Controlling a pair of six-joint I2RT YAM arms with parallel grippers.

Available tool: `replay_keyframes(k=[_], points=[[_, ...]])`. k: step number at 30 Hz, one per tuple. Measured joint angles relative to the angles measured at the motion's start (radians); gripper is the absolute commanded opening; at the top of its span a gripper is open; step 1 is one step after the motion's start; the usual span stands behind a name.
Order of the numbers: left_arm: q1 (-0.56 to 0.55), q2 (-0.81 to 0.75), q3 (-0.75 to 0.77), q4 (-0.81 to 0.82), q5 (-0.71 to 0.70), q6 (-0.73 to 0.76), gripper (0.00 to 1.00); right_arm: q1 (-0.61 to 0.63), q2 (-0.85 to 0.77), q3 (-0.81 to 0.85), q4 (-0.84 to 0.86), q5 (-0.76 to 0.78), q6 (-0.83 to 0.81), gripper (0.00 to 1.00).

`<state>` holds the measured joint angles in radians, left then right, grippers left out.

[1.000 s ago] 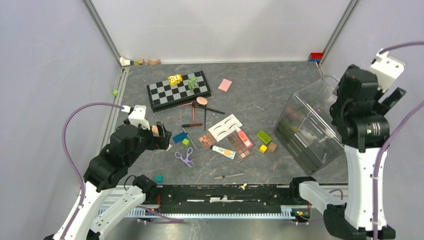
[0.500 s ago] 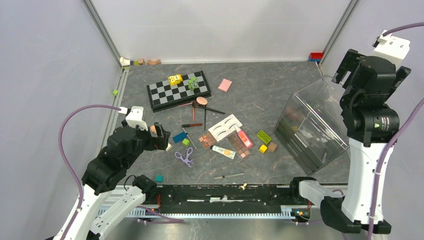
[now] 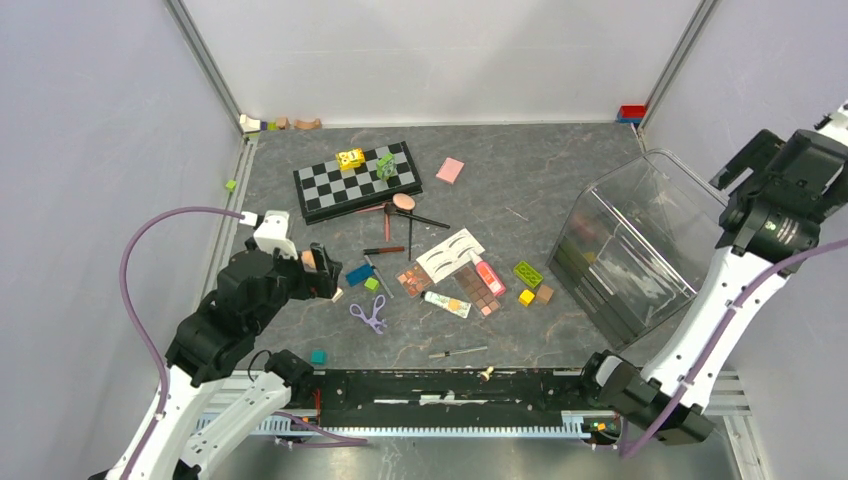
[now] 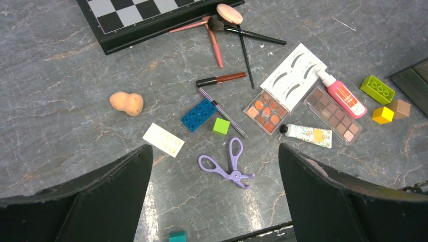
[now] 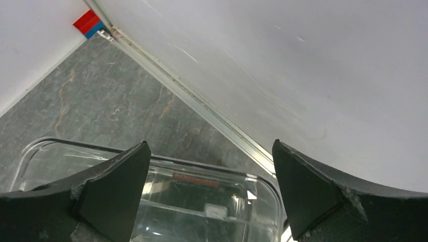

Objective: Organize the makeup
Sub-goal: Move the storage box to the center of the board.

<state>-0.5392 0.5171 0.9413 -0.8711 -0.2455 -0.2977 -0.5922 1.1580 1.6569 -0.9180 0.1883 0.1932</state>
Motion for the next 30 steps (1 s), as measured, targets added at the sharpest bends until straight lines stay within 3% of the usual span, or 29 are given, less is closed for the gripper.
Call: replay_keyframes(k=[17,21,30], points=[[-0.003,0.013,0.000,0.007,0.002,0.000,1.00,-0.044,-0.439,-0.322,-0.010,0.100,0.158,0.98],[-0.009,0.014,0.000,0.007,0.003,0.000,1.00,-0.044,-0.504,-0.456,-0.003,0.065,0.194,0.98],[-0.012,0.020,0.000,0.006,0.003,0.000,1.00,-0.051,-0.584,-0.630,0.236,-0.112,0.233,0.98]])
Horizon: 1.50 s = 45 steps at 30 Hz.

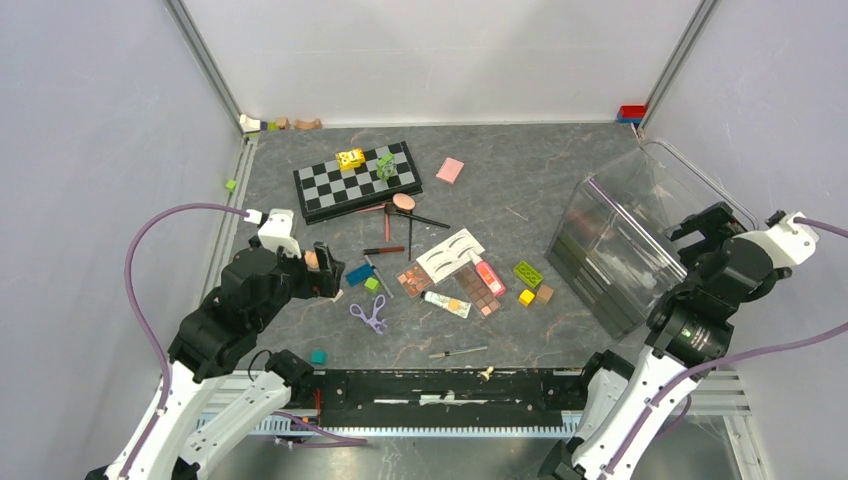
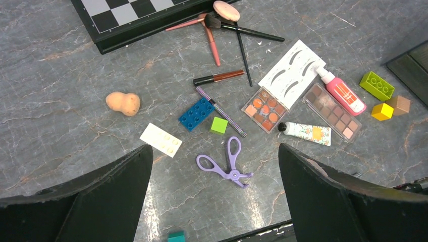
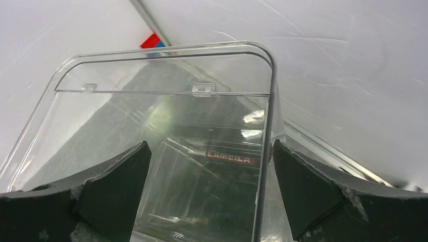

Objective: Organize the makeup
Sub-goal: Move the storage box to the center of the board.

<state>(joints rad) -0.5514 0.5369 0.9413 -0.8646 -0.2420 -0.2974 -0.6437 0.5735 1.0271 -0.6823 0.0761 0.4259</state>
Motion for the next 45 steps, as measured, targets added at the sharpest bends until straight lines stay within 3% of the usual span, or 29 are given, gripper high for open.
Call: replay_keyframes(k=[13,24,29,38,45], points=[[0.000,0.000,0.000,0.000,-0.002,0.000,1.00,0.039,0.203,-0.117,0.357,-0.305,0.006,0.98],[0.020,0.004,0.000,0.000,-0.002,0.000,1.00,0.509,0.575,0.051,0.561,-0.171,-0.018,0.98],[0.029,0.004,0.000,0.000,-0.003,0.000,1.00,0.650,0.692,0.112,0.632,-0.097,0.024,0.98],[0.034,0.004,-0.006,0.002,-0.004,0.000,1.00,0.721,0.909,0.384,0.522,0.065,0.002,0.98],[0.042,0.013,-0.007,0.003,-0.005,0.000,1.00,0.707,0.892,0.512,0.341,0.204,-0.119,0.98]])
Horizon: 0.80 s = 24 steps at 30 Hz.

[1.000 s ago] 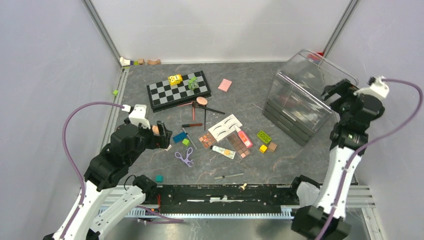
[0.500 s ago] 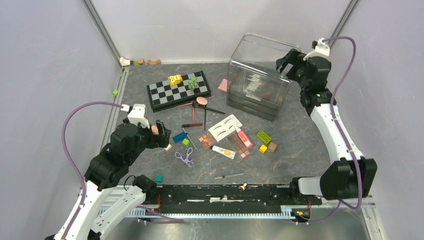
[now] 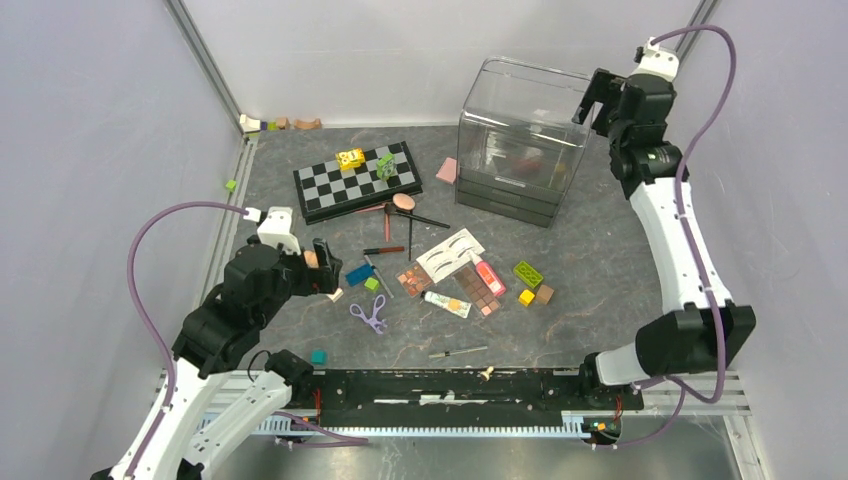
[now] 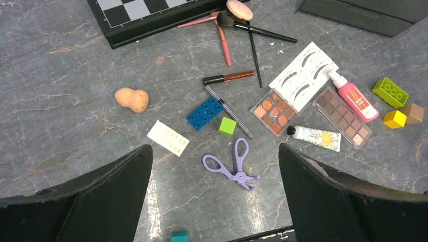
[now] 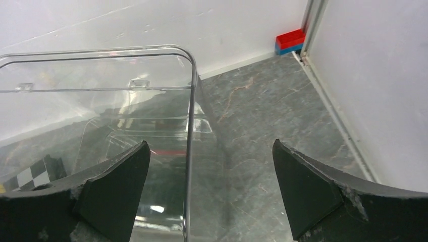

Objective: Organize the makeup
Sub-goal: Move the storage box to the center of the board.

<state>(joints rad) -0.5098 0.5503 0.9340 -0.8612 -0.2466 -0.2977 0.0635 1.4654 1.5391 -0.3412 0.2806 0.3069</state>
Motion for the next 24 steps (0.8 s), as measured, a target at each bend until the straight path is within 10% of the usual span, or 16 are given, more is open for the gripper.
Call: replay_keyframes(k=[8,24], points=[[0.005,0.006,-0.004,0.001,-0.005,0.000,1.00,0.080,-0.203,0.003,-0.066,-0.060,-0.062,0.98],[0.016,0.035,-0.005,0.001,-0.019,0.000,1.00,1.009,-0.295,-0.041,-0.140,0.140,0.072,0.98]])
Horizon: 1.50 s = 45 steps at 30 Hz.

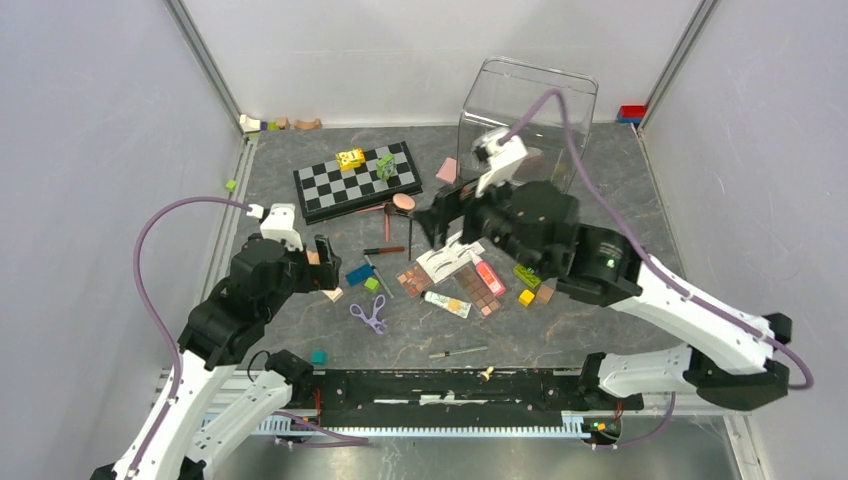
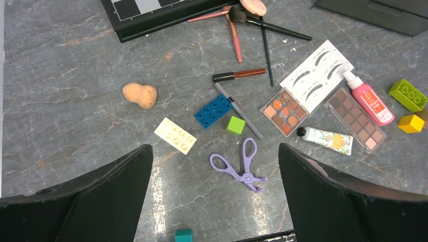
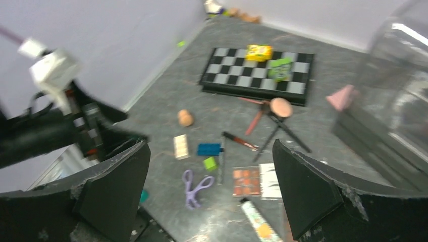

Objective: Organize the makeup
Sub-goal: Move the storage box to the center of the board, then open the drawer in the storage box.

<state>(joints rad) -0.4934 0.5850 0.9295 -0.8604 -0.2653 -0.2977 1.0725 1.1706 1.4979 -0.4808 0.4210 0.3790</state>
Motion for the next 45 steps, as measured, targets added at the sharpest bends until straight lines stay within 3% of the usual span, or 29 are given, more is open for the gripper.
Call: replay_keyframes(k=[6,23,29,33,39,45], points=[[0.010,0.011,0.000,0.000,-0.024,0.000,1.00,0.174,0.089,0.071,0.080,-0.046,0.026,0.98],[0.012,0.024,0.000,-0.001,-0.044,0.000,1.00,0.175,0.053,0.074,0.214,-0.111,0.122,0.98],[0.014,0.024,0.000,-0.001,-0.045,0.000,1.00,0.177,0.017,-0.002,0.256,-0.140,0.111,0.98],[0.016,0.024,0.000,-0.001,-0.045,0.000,1.00,0.178,-0.021,-0.113,0.255,-0.060,0.023,0.98],[0.030,0.027,0.000,-0.001,-0.045,-0.001,1.00,0.168,-0.059,-0.385,0.160,0.210,-0.199,0.98],[0.038,0.025,0.000,-0.001,-0.044,-0.001,1.00,0.058,0.023,-0.496,0.044,0.346,-0.359,0.98]])
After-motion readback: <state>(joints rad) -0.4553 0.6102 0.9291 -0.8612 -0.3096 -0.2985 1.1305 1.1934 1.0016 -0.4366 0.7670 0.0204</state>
